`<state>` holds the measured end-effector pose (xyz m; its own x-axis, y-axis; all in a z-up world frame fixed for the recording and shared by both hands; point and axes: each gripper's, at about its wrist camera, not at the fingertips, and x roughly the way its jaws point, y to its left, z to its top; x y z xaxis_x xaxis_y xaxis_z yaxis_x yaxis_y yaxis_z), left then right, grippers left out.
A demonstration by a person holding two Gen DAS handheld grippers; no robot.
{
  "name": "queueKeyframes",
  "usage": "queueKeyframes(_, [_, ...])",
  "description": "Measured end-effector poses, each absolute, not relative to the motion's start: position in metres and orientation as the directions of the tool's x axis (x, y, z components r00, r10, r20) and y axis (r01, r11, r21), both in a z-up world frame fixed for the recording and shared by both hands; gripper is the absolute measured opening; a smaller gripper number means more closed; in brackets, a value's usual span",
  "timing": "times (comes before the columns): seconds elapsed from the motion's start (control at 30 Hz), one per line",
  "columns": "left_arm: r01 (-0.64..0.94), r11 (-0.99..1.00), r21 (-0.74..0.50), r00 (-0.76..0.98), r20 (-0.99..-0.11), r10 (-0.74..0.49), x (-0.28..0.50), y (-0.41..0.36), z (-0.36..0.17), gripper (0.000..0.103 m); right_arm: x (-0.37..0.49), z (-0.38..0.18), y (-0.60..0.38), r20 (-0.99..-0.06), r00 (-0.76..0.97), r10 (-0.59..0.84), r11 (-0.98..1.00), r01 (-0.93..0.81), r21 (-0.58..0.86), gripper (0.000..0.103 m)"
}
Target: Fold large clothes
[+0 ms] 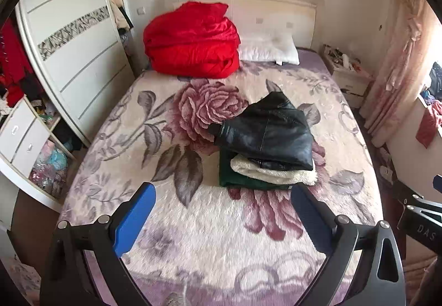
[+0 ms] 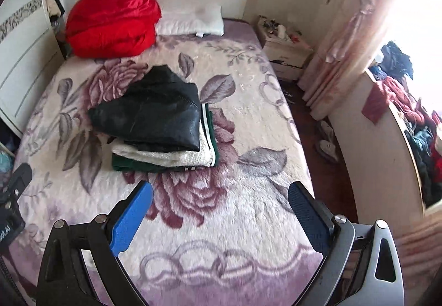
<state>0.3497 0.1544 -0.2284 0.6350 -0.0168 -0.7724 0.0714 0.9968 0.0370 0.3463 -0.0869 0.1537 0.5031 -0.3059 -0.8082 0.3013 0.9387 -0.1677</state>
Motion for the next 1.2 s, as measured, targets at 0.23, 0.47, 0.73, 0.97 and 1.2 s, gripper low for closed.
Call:
queueKeyframes(0.23, [0.046,0.999,0.025,0.686,-0.728,-0.013,0.274,0.167,-0.169,0.100,0.245,0.244,-0.072,-0.743,0.594,-0.308,0.942,0.300,-0.150,0.100])
queueKeyframes(0.47, [0.053,0.998,0.032,0.731,-0.682,-0.017,0.208,0.172,-0.126,0.100,0.159,0.308,-0.058,-0.690,0.659,-0.299,0.948,0.286,-0.137,0.100])
queueKeyframes(0.73, [0.063,0.998,0.016,0.751,-0.659,-0.037,0.160,0.176,-0.106,0.100,0.091,0.347,-0.048,-0.638,0.706,-0.308,0.948,0.284,-0.143,0.100])
queueKeyframes(0.97, [0.056,0.998,0.017,0.768,-0.640,-0.032,0.142,0.178,-0.099,0.100,0.056,0.356,-0.042,-0.632,0.715,-0.298,0.952,0.268,-0.146,0.100])
queueKeyframes(1.2, [0.050,0.999,0.018,0.788,-0.615,-0.028,0.129,0.180,-0.093,0.102,0.047,0.363,-0.042,-0.621,0.734,-0.276,0.959,0.252,-0.129,0.103])
